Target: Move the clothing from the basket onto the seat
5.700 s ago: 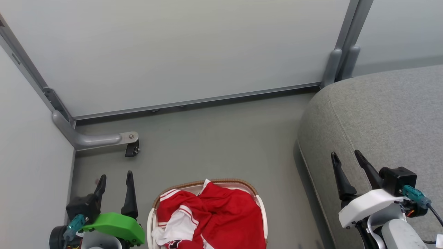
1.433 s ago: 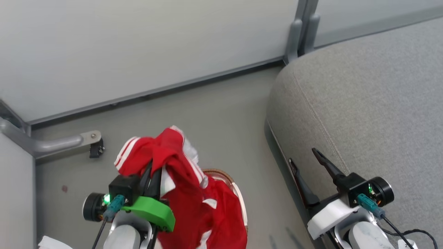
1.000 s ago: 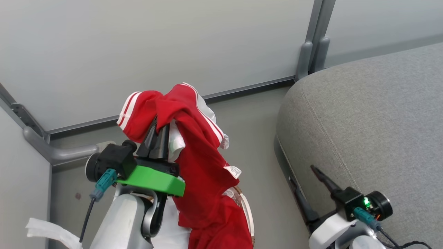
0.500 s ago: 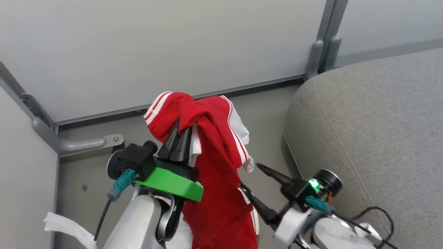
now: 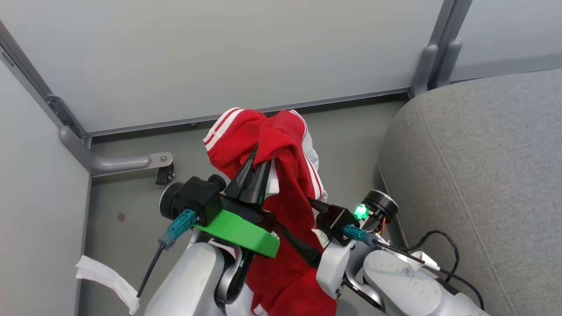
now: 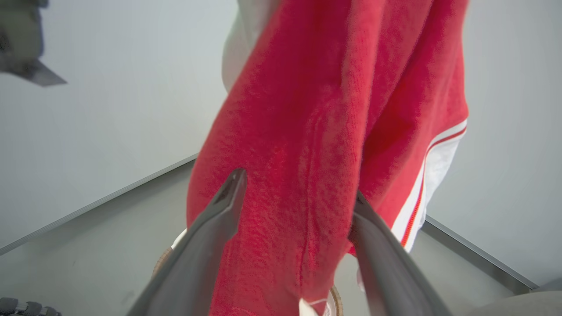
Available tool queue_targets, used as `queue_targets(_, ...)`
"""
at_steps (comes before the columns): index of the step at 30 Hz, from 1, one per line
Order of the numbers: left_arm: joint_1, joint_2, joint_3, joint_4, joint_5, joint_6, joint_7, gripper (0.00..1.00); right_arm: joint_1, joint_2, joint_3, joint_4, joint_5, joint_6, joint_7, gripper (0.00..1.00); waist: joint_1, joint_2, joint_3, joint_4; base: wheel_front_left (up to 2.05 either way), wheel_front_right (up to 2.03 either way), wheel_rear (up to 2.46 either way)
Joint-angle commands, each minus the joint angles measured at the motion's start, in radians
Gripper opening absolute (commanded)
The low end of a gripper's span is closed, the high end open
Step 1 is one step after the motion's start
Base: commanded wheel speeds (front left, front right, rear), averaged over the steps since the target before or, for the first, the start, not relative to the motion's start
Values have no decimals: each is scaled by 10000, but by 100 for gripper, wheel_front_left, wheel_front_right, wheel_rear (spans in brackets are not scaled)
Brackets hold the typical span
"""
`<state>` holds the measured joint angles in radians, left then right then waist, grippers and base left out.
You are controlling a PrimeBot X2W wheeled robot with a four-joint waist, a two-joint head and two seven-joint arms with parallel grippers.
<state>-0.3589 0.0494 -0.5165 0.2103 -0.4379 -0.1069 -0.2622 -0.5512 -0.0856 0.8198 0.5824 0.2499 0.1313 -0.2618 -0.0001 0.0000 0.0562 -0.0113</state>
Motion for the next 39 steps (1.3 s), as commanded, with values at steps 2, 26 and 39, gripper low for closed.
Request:
queue_targets(2, -234, 30, -117, -57, -129, 37, -40, 0, -73, 124, 86, 419, 47, -8, -48, 23, 1, 0, 103, 177, 0, 0, 0)
queue_targets(26, 307, 30, 439, 301, 168, 163, -27, 100, 1016, 319, -1067, -344, 397, -10, -48, 0, 1, 0, -19, -325, 0, 0, 0)
queue_targets(39, 854, 33, 1697, 730, 1046, -57, -25, 100, 1797, 143, -2104, -1945, 194, -10, -48, 0, 1, 0, 320, -2602, 0, 0, 0)
